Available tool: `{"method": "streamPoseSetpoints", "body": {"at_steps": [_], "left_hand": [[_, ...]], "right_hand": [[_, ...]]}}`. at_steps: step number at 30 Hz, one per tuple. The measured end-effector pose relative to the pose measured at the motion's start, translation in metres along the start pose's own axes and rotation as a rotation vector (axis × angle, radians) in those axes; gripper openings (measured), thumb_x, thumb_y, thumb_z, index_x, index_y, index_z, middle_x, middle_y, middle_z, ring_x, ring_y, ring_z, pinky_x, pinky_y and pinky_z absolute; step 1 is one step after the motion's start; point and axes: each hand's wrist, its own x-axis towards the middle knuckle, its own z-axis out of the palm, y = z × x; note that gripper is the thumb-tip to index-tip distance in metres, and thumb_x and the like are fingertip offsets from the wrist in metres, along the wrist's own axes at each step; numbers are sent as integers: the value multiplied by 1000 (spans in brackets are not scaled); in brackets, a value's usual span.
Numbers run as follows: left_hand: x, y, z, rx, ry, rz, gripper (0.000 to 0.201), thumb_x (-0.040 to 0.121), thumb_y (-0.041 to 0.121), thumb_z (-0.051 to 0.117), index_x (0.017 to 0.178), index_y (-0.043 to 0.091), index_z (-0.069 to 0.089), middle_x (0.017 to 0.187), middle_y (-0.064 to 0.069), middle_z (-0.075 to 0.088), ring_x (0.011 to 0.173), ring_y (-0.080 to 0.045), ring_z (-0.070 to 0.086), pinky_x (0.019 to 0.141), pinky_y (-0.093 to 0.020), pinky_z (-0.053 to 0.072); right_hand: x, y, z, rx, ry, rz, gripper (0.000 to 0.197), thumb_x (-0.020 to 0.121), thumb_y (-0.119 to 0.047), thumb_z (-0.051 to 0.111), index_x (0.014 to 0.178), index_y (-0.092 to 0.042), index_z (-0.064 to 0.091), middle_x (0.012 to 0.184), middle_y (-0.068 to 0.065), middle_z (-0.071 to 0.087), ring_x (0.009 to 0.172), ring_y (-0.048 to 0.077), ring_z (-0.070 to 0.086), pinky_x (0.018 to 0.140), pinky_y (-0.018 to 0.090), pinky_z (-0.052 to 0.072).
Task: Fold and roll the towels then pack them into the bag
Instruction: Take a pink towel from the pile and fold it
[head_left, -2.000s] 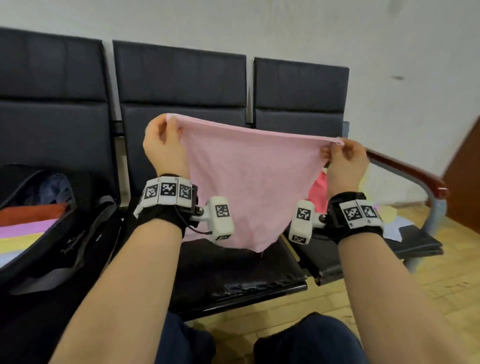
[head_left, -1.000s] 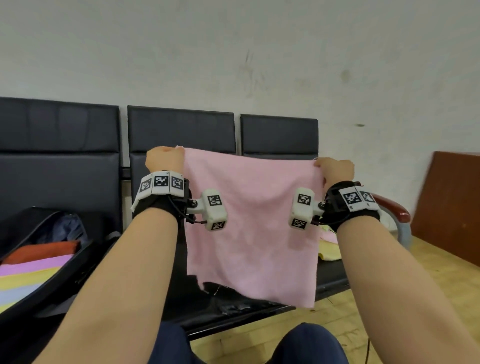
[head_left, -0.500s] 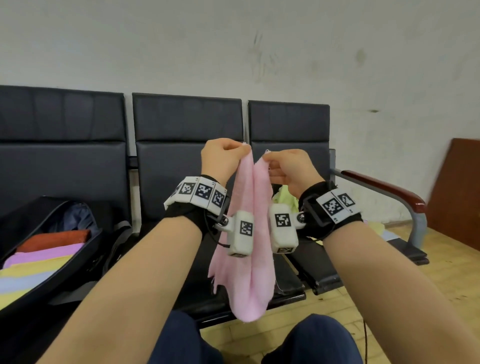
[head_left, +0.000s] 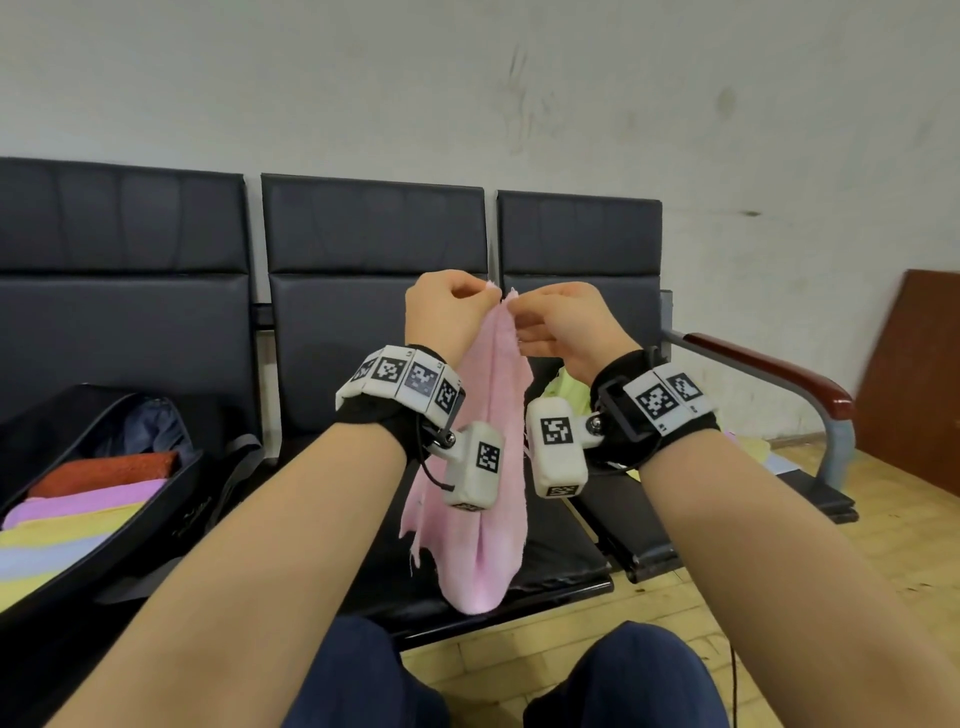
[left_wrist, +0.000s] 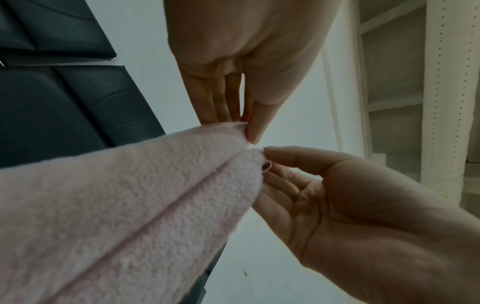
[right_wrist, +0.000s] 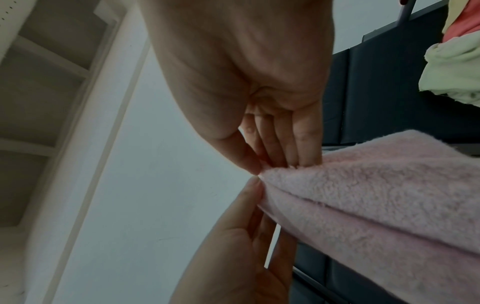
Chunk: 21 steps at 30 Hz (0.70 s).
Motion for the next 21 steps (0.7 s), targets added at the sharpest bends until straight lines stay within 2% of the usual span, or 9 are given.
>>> {"method": "streamPoseSetpoints", "body": {"at_steps": [2,4,7,10,12,15,17,19,21], "left_hand": [[0,-3,1,-13,-28,3,8,84,24,70,85,18,76,72,15,65,73,3,60,68,-11,43],[-1,-4,1,-21,-53,6,10,85,24,70,88,18,77,71,15,65,73,5,60,67,-8,43],[-1,-5,1,-23,-104,1,18,87,23,68,98,12,76,79,8,67,77,3,59,69,-7,42],[1,-5,0,-20,-214,-9,18,89,21,66,101,11,75,88,1,70,83,-6,62,74,-15,47],[3,-7,0,14,-275,-14,18,88,21,65,96,8,75,84,-3,69,78,-8,59,74,-19,47],[3,-8,3,58,-311,-5,23,79,23,73,89,2,72,80,-11,66,73,-12,53,74,-30,50],[2,-8,5,70,-287,18,23,75,22,78,91,9,69,87,-5,68,74,-8,57,71,-18,50],[1,-9,8,82,-255,41,27,74,20,78,95,15,62,88,7,61,75,0,54,59,-4,41],[2,-10,11,85,-244,56,27,76,18,77,95,14,58,85,11,57,72,1,52,55,-2,39]], "right_hand": [[0,0,1,-8,-11,-7,17,88,-6,62,99,5,68,97,24,70,79,26,69,76,37,60],[0,0,2,-14,-7,-9,17,88,-5,61,100,5,68,95,23,71,78,25,70,73,35,60],[1,0,4,-25,5,0,16,88,-2,60,99,6,67,91,22,71,75,25,71,70,34,60],[2,1,4,6,7,24,19,88,0,57,101,8,67,92,23,70,81,31,72,75,39,60],[2,1,3,39,-23,45,22,87,5,52,103,9,66,94,24,70,86,34,71,78,39,60],[-1,-3,2,78,-104,99,42,80,20,33,109,13,62,112,26,63,105,37,64,92,42,54],[-2,-5,0,98,-153,106,55,74,24,23,114,16,59,124,27,57,114,39,58,99,44,50],[-3,-6,-2,106,-187,100,58,73,25,21,117,17,58,129,27,55,117,38,56,100,44,49],[-5,-7,-4,77,-190,101,56,75,24,21,116,16,58,129,28,54,118,36,56,102,44,47]]}}
